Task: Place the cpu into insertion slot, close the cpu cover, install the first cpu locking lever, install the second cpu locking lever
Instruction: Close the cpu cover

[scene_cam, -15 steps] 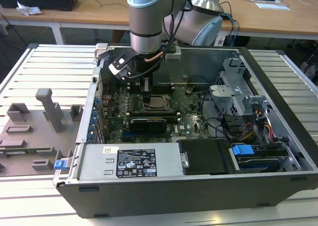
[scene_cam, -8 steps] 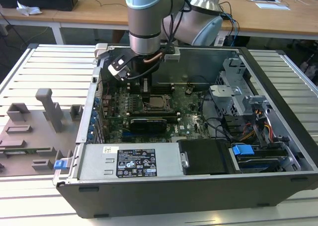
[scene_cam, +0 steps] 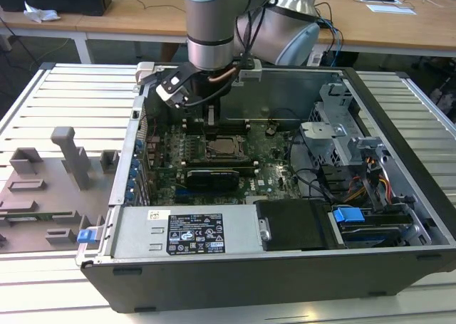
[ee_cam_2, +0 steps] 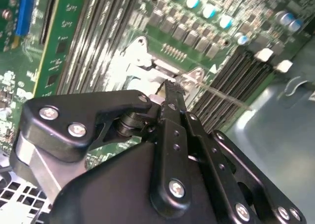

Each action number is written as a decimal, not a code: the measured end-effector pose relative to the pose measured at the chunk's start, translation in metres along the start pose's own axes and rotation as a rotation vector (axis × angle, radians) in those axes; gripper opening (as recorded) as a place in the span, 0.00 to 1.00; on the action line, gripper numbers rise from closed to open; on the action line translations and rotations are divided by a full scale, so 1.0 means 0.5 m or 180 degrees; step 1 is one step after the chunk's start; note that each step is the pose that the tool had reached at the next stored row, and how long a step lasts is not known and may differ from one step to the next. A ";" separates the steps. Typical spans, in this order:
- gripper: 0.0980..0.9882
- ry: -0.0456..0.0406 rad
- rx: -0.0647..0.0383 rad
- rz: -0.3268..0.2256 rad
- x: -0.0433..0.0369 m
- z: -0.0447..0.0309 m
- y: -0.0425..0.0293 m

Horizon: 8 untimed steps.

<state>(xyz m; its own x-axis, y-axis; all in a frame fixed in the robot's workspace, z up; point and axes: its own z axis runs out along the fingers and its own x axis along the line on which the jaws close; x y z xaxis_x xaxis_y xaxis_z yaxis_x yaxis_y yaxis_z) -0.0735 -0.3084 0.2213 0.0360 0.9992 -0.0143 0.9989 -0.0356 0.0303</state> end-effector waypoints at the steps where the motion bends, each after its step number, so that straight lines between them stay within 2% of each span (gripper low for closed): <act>1: 0.01 0.0002 0.0015 -0.0001 -0.005 0.001 0.012; 2: 0.01 0.0001 0.0035 -0.0001 -0.010 0.001 0.024; 5: 0.01 0.0000 0.0056 -0.0001 -0.012 0.002 0.043; 8: 0.01 0.0000 0.0058 -0.0001 -0.012 -0.005 0.046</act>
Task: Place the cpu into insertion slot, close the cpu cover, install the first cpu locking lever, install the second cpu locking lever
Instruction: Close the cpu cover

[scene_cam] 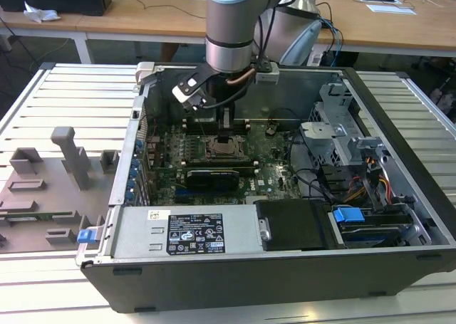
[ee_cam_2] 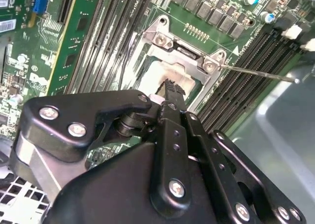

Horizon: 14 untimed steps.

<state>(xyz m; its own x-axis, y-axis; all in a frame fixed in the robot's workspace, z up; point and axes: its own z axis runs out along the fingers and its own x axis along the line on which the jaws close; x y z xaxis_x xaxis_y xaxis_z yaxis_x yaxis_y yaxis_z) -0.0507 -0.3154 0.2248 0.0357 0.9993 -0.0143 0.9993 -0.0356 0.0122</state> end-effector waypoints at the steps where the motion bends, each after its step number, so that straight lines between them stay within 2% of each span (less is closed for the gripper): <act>1: 0.01 0.0000 0.0000 0.0000 0.000 -0.009 0.000; 7: 0.01 0.0000 0.0000 0.0000 -0.001 -0.050 0.001; 14: 0.01 0.0000 0.0000 0.0000 -0.001 -0.071 0.001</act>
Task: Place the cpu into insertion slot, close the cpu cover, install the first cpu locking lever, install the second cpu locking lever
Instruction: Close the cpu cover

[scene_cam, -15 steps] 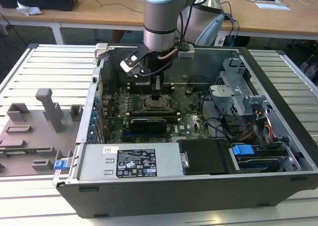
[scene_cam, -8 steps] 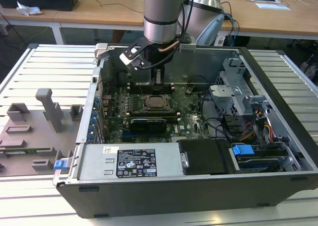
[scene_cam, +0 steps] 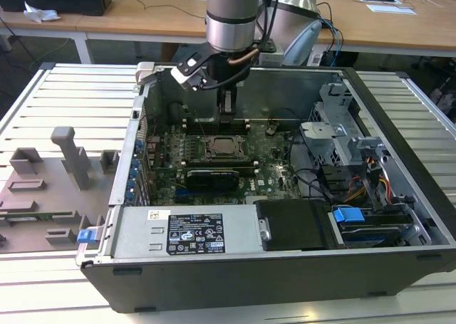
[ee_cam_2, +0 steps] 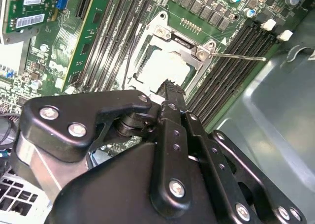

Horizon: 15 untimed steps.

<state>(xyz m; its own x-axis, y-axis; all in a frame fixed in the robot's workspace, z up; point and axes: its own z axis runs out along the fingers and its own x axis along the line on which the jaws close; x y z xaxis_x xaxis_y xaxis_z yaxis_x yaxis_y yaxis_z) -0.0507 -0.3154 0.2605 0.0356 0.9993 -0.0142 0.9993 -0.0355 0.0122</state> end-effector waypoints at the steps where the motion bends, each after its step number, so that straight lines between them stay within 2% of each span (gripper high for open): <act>1: 0.01 0.0000 0.0000 0.0000 0.000 -0.003 0.000; 5: 0.01 0.0000 0.0000 0.0000 0.000 -0.019 0.000; 8: 0.01 0.0000 0.0000 0.0000 -0.001 -0.043 0.001; 15: 0.01 0.0000 0.0000 0.0000 -0.001 -0.048 0.001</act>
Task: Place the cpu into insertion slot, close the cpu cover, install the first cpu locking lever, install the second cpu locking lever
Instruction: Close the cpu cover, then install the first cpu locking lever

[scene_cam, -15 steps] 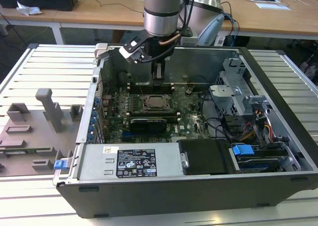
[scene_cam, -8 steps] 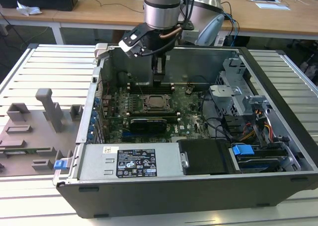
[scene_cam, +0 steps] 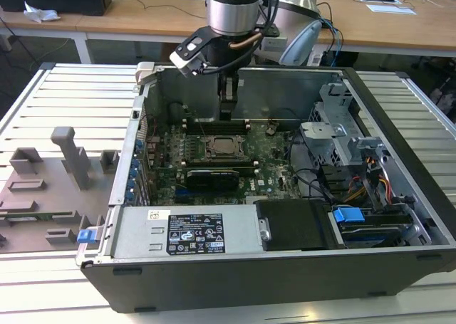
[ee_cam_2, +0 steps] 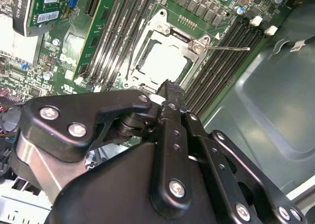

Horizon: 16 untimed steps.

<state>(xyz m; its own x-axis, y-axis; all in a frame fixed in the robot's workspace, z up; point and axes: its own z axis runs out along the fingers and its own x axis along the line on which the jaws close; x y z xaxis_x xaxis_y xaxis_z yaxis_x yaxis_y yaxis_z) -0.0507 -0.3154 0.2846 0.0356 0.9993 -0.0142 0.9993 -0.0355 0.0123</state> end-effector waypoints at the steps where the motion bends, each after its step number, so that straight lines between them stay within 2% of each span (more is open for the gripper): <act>1: 0.01 0.0000 0.0000 0.0000 0.000 0.000 0.000; 5: 0.01 0.0000 0.0000 -0.0021 0.000 0.000 0.000; 13: 0.01 0.0006 -0.0008 -0.0554 0.000 0.000 0.000; 16: 0.01 0.0011 -0.0013 -0.0887 0.000 0.000 0.000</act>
<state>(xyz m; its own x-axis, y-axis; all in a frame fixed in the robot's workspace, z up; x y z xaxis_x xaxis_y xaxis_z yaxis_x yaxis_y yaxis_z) -0.0507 -0.3154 0.2848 -0.2407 0.9705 -0.0143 0.9705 0.2409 0.0122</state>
